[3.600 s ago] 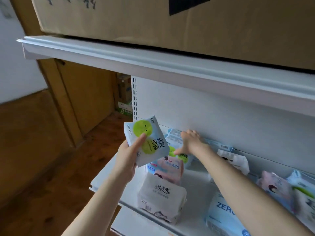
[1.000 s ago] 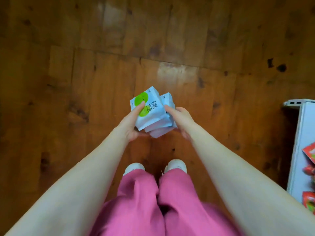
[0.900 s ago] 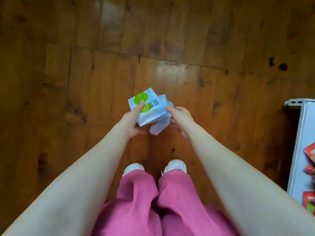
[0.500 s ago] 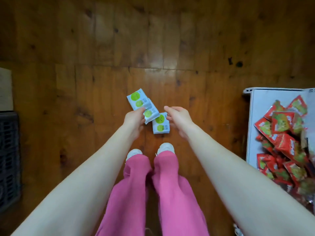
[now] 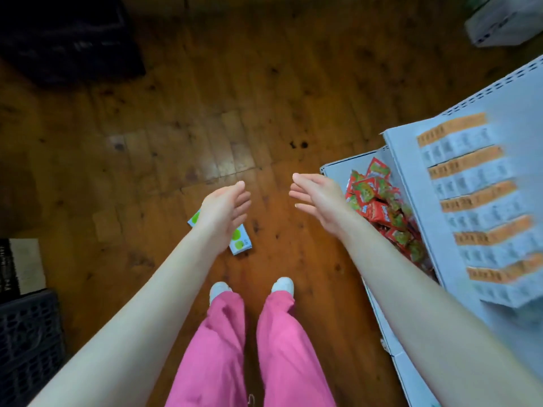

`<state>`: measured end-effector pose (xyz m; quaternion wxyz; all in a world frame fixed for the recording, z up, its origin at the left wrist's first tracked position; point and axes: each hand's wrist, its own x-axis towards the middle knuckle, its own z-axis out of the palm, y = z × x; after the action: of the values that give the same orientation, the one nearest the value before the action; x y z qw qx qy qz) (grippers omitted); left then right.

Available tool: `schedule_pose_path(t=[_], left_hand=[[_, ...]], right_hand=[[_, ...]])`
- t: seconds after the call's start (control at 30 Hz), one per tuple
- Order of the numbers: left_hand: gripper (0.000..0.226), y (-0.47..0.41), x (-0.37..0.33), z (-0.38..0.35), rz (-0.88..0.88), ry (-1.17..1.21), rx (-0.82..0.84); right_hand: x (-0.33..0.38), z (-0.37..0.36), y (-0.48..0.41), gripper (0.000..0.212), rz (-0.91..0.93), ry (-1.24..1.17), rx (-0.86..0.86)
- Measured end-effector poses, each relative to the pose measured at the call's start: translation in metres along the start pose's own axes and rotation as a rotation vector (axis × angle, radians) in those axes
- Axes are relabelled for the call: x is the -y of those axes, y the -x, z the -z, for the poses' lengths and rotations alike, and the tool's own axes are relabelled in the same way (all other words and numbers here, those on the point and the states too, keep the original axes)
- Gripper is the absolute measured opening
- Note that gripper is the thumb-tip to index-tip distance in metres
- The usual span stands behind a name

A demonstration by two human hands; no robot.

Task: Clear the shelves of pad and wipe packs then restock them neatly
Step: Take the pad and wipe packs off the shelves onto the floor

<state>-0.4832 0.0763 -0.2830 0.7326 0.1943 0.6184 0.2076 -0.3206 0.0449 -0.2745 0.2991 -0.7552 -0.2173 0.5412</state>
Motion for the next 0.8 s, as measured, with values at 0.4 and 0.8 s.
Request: schedule_pose_path(t=[0.4,0.8], left_hand=[[0.013,0.159,-0.039,-0.211,-0.484,-0.373,0.328],[0.014,0.268,0.037,-0.435,-0.51,-0.471,0.739]], right_hand=[[0.055,0.23,0.165,0.005,0.351,-0.214,-0.312],[-0.028,0.484,0.275,0.013,0.454,-0.222,-0.834]])
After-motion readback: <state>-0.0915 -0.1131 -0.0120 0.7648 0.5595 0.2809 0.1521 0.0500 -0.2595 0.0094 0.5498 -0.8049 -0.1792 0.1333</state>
